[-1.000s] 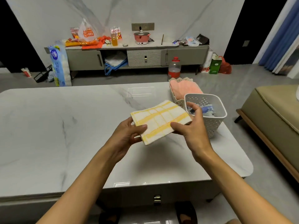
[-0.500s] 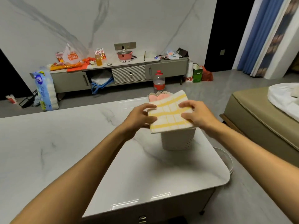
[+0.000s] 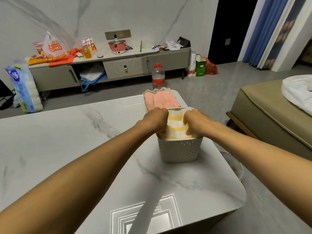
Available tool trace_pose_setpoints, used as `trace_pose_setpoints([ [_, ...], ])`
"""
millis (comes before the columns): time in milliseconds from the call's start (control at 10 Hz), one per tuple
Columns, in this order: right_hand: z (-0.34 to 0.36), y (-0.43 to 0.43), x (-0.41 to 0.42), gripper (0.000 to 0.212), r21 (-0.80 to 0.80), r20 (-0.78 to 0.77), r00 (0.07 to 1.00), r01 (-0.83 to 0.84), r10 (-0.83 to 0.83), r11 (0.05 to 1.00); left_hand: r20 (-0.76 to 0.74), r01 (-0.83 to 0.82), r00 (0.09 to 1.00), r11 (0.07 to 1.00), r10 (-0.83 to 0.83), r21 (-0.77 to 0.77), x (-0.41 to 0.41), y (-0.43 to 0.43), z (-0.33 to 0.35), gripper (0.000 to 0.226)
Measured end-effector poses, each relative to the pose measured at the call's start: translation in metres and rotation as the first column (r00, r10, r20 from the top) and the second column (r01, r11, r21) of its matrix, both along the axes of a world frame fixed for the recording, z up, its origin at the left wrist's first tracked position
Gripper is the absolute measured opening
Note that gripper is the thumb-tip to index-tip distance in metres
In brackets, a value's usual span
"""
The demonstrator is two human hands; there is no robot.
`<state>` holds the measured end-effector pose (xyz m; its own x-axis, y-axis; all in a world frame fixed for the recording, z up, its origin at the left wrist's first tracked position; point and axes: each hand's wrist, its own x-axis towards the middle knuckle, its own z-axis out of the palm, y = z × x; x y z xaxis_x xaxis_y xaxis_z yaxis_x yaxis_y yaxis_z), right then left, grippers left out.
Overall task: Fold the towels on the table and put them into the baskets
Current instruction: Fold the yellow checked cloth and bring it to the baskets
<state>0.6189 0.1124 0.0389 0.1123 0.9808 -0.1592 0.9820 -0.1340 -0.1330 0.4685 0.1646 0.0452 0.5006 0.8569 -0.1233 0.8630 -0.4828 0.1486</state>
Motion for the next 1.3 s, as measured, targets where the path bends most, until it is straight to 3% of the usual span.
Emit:
trace_pose_setpoints([
  [200, -0.011, 0.007, -0.008, 0.037, -0.074, 0.186, 0.977, -0.091, 0.103, 0.993, -0.254, 0.165, 0.962, 0.958, -0.104, 0.235, 0.006, -0.009, -0.009, 0.026],
  [300, -0.013, 0.01, -0.008, 0.032, -0.087, 0.253, 0.959, -0.112, 0.131, 0.99, -0.311, 0.219, 0.942, 0.935, -0.128, 0.279, 0.006, -0.006, -0.012, 0.027],
  [400, -0.014, 0.014, -0.008, 0.042, -0.094, 0.451, 0.868, -0.186, 0.208, 0.978, -0.397, 0.314, 0.901, 0.896, -0.177, 0.313, 0.002, -0.001, -0.018, 0.041],
  [500, -0.014, 0.014, -0.003, 0.05, -0.109, 0.547, 0.8, -0.223, 0.246, 0.969, -0.427, 0.377, 0.876, 0.873, -0.226, 0.311, 0.002, 0.001, -0.018, 0.043],
  [700, -0.015, 0.015, 0.009, 0.052, -0.253, 0.458, 0.848, -0.163, 0.267, 0.954, -0.46, 0.401, 0.852, 0.875, -0.249, 0.27, 0.001, -0.004, -0.014, 0.037],
  [900, -0.021, 0.026, 0.018, 0.056, -0.213, 0.267, 0.933, -0.186, 0.241, 0.959, -0.433, 0.336, 0.876, 0.913, -0.212, 0.231, -0.001, -0.006, -0.018, 0.033],
  [1000, -0.019, 0.033, 0.022, 0.056, -0.191, 0.251, 0.92, -0.259, 0.303, 0.947, -0.382, 0.268, 0.908, 0.94, -0.172, 0.212, 0.0, -0.004, -0.022, 0.035],
  [1300, -0.02, 0.033, 0.021, 0.054, -0.133, 0.261, 0.92, -0.265, 0.292, 0.955, -0.225, 0.176, 0.965, 0.97, -0.136, 0.169, -0.002, -0.003, -0.022, 0.038],
])
